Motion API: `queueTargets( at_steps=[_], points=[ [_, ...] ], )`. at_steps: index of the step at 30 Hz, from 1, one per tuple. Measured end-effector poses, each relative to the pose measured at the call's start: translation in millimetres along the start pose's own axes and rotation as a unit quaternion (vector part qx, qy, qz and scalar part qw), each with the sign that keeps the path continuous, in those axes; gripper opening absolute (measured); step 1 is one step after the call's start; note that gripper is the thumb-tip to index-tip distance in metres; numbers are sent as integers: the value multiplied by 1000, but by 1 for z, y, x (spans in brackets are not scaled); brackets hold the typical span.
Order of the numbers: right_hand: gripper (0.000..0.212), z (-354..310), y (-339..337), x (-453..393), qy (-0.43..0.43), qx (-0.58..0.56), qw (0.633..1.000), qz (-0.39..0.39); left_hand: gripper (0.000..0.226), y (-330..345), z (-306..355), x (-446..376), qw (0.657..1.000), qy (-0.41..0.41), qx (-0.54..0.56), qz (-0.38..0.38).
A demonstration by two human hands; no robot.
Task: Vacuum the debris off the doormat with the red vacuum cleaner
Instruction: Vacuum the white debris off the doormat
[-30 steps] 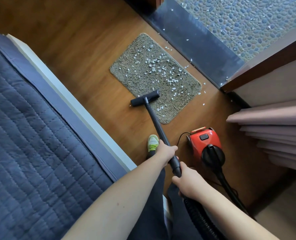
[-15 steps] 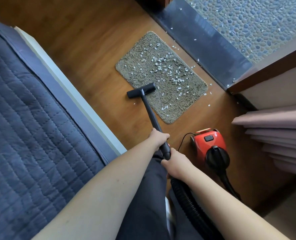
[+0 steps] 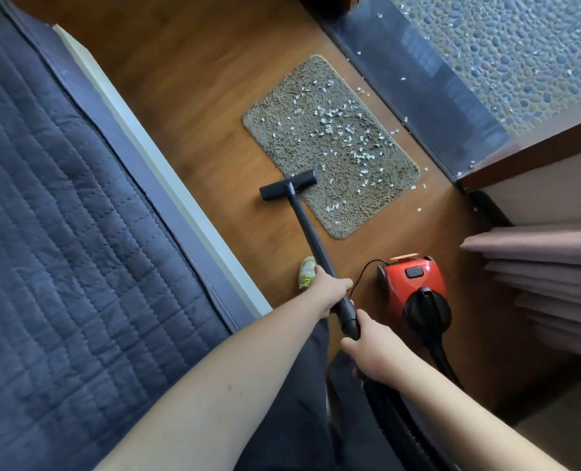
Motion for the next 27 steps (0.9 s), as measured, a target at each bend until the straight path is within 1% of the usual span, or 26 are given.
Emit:
queueTargets(
  at_steps=[2,7,11,13,15,18,21,24,27],
  points=[
    [44,3,4,5,0,16,1000,-3,94,-1,-8,3,1000,-1,15,8],
    [45,-2,16,3,4,38,999,-14,90,-11,-22,1,999,-7,48,16],
    [49,-12,24,-4,-1,46,999,-21,84,-21,-23,-1,999,-3,47,21],
    [56,-18,26,-10,-3,48,999,-12,82,-26,-18,-8,999,5,45,24],
    [59,-23,26,-17,-1,48,999,0,75,-29,-10,-16,999,16,46,19],
    [57,-33,22,-28,2,58,998,10,58,-32,4,-21,999,22,42,1],
    [52,-41,14,-38,12,46,999,20,63,-36,20,-21,999,26,25,-9],
    [47,-47,7,-45,12,27,999,23,54,-42,34,-23,999,36,9,0],
    [48,-49,2,-50,15,14,1000,18,51,-44,42,-27,999,38,-1,11]
  ],
)
Point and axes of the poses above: each hand's wrist, its own x-axis away from the middle knuckle, its own y-axis out of the palm, z = x × y, the point moved 10 cm from there along -x, towards the middle knuckle, and after that the axes turned 7 degrees about -x, right-handed, at the moved point
